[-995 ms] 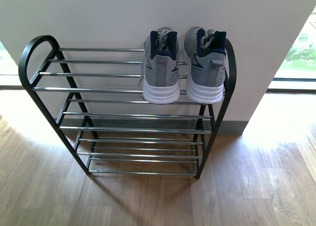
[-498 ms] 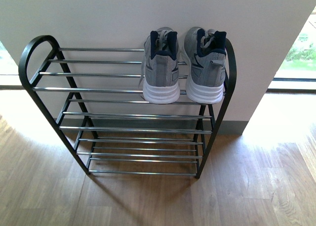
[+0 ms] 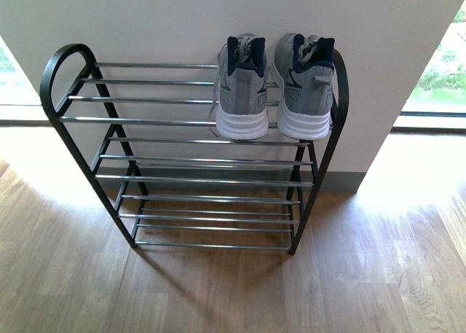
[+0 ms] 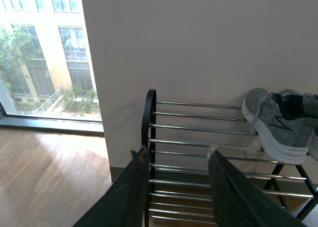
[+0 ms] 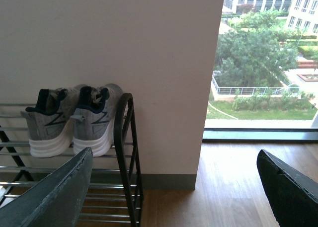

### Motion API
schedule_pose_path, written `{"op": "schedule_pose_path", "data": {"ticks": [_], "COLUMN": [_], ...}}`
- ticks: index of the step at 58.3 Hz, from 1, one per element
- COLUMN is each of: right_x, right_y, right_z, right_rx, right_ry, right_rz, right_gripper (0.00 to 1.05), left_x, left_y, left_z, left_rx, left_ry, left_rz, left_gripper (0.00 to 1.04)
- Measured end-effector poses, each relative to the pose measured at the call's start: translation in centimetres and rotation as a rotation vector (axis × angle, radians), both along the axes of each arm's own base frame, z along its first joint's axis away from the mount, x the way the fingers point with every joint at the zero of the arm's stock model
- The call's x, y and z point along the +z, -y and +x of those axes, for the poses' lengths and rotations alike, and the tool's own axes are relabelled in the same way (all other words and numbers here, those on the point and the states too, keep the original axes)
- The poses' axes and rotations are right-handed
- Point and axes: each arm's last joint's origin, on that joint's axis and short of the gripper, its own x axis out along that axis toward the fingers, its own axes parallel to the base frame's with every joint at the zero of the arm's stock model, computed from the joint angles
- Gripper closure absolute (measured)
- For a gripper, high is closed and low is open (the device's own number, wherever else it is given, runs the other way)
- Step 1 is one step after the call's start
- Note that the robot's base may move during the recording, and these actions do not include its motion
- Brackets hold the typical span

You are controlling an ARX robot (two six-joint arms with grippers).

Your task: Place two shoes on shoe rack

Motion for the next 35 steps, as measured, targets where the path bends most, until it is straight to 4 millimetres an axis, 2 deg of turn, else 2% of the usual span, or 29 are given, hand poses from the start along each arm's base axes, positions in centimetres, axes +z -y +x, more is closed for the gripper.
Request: {"op": "schedule_pose_path", "data": {"ticks": [6,15,17,35], "right_x": [0.00,0.00,0.00,0.00], "right_y": [0.00,0.00,0.00,0.00], "right_z": [0.00,0.00,0.00,0.00], "right_rx": [0.000,0.000,0.000,0.000], "right_ry": [0.000,0.000,0.000,0.000], "right_rz": [0.000,0.000,0.000,0.000], "right_gripper": [0.09,0.09,0.09,0.09], "left_x": [0.00,0.00,0.00,0.01], "left_y": [0.00,0.00,0.00,0.00], "left_z": [0.00,0.00,0.00,0.00], "left_rx": [0.000,0.000,0.000,0.000], "left_ry": [0.000,0.000,0.000,0.001], "left_rz": [0.000,0.002,0.002,0.002], "left_gripper": [0.32,0.08,0.10,0.09]}}
